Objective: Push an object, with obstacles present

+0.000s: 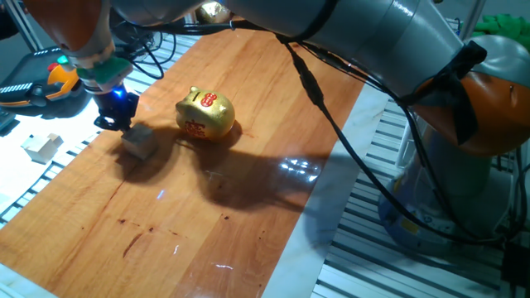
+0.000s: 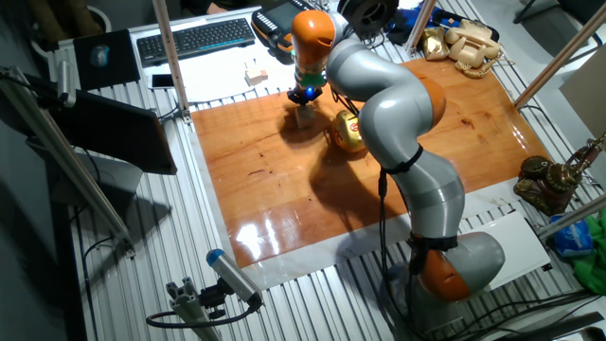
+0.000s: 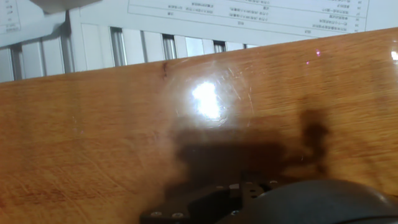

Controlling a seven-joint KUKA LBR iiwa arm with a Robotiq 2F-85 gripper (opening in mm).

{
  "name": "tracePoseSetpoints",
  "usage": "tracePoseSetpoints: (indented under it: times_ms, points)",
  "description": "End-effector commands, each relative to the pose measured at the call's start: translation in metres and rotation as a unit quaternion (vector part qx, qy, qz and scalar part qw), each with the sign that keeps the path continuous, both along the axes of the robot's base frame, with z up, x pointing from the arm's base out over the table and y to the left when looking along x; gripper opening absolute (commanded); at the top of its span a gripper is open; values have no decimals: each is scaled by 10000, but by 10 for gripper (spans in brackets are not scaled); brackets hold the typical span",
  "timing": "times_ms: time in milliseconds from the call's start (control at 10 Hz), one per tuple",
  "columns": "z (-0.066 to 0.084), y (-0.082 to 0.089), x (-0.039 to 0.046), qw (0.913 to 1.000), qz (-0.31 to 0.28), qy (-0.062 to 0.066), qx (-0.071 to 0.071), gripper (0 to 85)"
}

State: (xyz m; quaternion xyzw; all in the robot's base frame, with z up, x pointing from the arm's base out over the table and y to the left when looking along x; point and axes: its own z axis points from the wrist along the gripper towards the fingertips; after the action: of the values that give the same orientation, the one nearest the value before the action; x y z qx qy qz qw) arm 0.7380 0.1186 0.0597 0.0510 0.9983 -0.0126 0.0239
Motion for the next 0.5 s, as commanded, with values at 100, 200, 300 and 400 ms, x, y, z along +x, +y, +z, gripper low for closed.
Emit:
tracePoseSetpoints:
  times_ms: [100,200,300,400]
  points:
    - [17,0,-37,10000,17,16,8,0]
    - [20,8,-59,10000,25,16,0,0]
    - [14,15,-87,10000,56,17,-2,0]
    - [-2,17,-119,9999,110,-4,-27,0]
